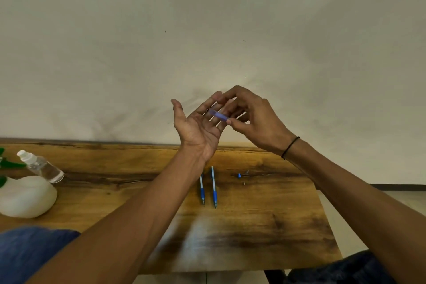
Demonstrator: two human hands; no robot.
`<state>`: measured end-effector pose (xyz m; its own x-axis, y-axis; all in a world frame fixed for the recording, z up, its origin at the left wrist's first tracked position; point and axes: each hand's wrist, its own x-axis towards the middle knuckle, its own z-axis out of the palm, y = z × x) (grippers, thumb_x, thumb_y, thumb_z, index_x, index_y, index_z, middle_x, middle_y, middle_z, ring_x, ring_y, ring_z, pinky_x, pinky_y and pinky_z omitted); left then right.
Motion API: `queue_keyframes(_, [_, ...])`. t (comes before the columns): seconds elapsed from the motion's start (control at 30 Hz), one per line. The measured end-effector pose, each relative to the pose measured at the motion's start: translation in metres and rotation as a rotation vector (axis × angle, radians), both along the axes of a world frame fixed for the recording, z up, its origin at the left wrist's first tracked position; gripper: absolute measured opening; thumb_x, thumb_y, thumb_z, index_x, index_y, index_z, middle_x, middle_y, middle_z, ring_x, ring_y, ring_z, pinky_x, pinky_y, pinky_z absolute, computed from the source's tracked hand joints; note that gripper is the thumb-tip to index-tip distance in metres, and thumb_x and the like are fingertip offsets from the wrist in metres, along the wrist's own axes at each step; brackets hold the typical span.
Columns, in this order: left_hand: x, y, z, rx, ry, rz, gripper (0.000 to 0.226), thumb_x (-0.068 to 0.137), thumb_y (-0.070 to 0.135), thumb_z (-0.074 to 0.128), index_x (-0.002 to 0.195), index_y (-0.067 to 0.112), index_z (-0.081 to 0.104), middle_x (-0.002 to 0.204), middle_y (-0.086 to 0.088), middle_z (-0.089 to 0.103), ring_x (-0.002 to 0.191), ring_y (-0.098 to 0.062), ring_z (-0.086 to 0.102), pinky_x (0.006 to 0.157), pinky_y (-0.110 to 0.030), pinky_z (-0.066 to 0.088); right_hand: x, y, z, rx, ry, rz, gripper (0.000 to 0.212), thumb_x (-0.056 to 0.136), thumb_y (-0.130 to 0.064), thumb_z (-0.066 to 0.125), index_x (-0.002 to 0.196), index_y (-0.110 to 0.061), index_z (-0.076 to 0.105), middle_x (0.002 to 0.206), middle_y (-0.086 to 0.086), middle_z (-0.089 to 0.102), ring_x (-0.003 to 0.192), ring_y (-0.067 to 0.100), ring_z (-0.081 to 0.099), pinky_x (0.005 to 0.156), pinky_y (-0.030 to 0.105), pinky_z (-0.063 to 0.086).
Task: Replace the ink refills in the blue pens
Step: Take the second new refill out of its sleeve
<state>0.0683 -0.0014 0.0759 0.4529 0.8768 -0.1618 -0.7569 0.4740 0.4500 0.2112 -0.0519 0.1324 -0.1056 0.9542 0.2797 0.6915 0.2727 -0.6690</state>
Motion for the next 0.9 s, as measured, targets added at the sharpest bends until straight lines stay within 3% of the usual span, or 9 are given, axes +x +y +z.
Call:
queue_keyframes(0.17, [-0.002,0.006,0.005,0.04,-0.087,0.018,0.11,0.09,0.086,0.023,0.141,-0.007,0.056,0.136,-0.031,0.063,0.127,-0.046,0.062,0.112,-0.06,0.046,-0.007,0.003,0.003,0.003,-0.064,0.048,0.039,0.091,0.001,0.068,0.124,-0.019,0.061,0.099,-0.005,0.073,0.089,0.009,0.071,0.077,0.026,0.061])
queue_keyframes(0.3, [-0.004,0.008,0.007,0.052,-0.113,0.016,0.113,0.089,0.087,0.024,0.144,-0.008,0.052,0.14,-0.032,0.059,0.133,-0.044,0.058,0.114,-0.057,0.045,-0.008,0.007,0.004,0.014,-0.128,0.048,0.028,0.093,0.0,0.068,0.114,-0.016,0.076,0.101,-0.006,0.076,0.09,0.005,0.069,0.08,0.023,0.058])
queue_keyframes(0.43, [-0.003,0.008,0.004,0.044,-0.097,0.03,0.113,0.089,0.087,0.024,0.142,-0.008,0.054,0.14,-0.031,0.06,0.132,-0.047,0.058,0.117,-0.06,0.039,-0.008,0.006,0.007,0.022,-0.07,0.051,0.035,0.092,0.002,0.068,0.122,-0.016,0.067,0.096,-0.012,0.071,0.089,-0.003,0.068,0.077,0.013,0.055])
queue_keyframes(0.57, [-0.005,0.009,0.003,0.067,-0.106,0.021,0.114,0.088,0.088,0.024,0.142,-0.008,0.054,0.141,-0.032,0.059,0.134,-0.045,0.057,0.12,-0.059,0.036,-0.009,0.007,0.009,0.029,-0.151,0.046,0.026,0.093,-0.001,0.068,0.113,-0.015,0.076,0.1,-0.006,0.076,0.089,0.003,0.068,0.079,0.02,0.057])
queue_keyframes(0.67, [-0.005,0.009,0.003,0.062,-0.095,0.025,0.113,0.089,0.088,0.024,0.14,-0.008,0.056,0.139,-0.032,0.06,0.132,-0.046,0.058,0.118,-0.059,0.039,-0.01,0.007,0.012,0.042,-0.117,0.052,0.031,0.092,0.001,0.067,0.116,-0.018,0.07,0.098,-0.013,0.073,0.091,0.002,0.069,0.079,0.018,0.057])
queue_keyframes(0.77, [-0.005,0.009,0.004,0.069,-0.089,0.018,0.114,0.088,0.088,0.022,0.142,-0.008,0.053,0.141,-0.032,0.059,0.134,-0.045,0.057,0.115,-0.056,0.043,-0.01,0.008,0.013,0.042,-0.178,0.048,0.027,0.093,-0.001,0.068,0.112,-0.019,0.076,0.099,-0.012,0.074,0.089,0.001,0.068,0.079,0.017,0.056])
queue_keyframes(0.9, [-0.005,0.009,0.006,0.058,-0.09,0.027,0.113,0.088,0.088,0.024,0.142,-0.008,0.054,0.139,-0.032,0.06,0.13,-0.046,0.06,0.109,-0.055,0.05,-0.011,0.009,0.014,0.038,-0.148,0.043,0.029,0.093,0.001,0.067,0.117,-0.016,0.069,0.103,-0.008,0.074,0.092,0.003,0.07,0.08,0.014,0.056])
